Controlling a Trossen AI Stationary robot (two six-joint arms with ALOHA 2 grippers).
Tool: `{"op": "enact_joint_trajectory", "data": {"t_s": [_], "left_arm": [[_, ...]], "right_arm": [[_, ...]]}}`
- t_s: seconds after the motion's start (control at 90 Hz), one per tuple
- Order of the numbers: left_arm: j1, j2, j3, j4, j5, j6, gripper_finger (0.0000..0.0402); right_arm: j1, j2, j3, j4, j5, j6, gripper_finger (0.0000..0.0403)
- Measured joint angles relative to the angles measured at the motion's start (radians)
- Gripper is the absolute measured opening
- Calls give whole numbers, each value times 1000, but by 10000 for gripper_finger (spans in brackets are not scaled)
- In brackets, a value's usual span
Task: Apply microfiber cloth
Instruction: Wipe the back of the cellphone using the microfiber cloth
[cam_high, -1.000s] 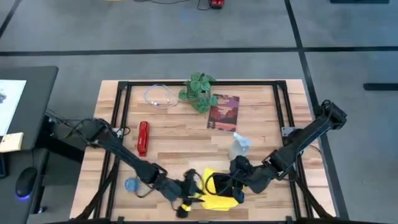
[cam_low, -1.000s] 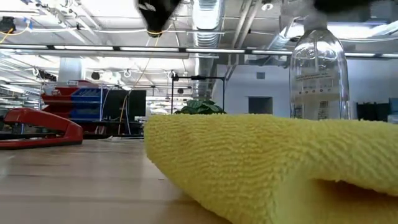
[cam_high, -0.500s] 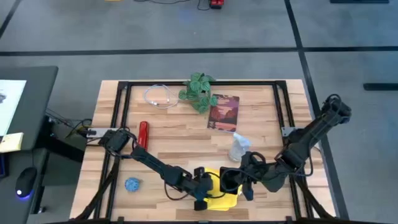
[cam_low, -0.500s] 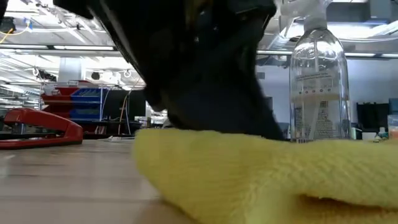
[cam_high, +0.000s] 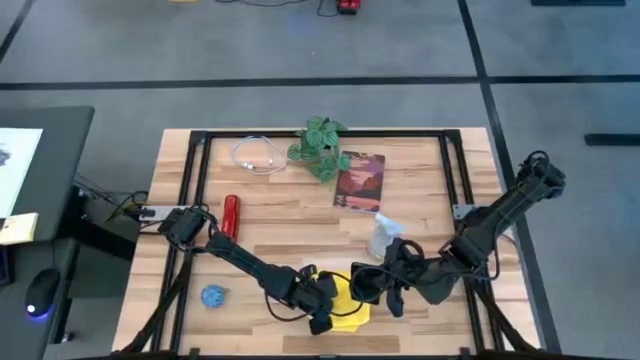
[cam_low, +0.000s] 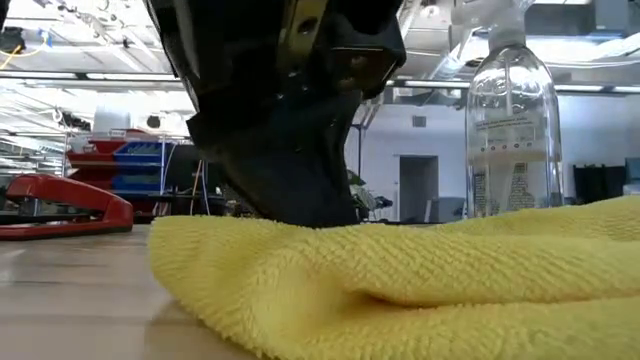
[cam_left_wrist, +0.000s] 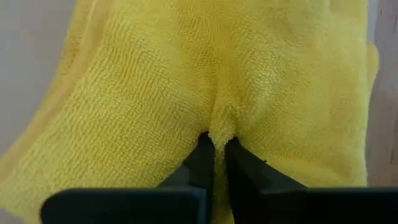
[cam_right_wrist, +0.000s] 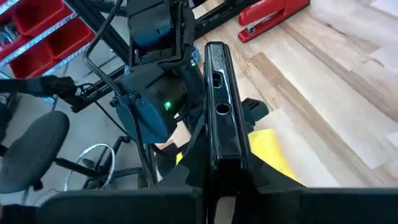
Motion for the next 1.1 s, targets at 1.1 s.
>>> {"op": "enact_joint_trajectory", "data": {"t_s": [1.1], "left_arm": [[-123, -410, -4, -111, -172, -47, 141]], "right_arm": [[-49, 154, 0, 100, -232, -63, 15]]}}
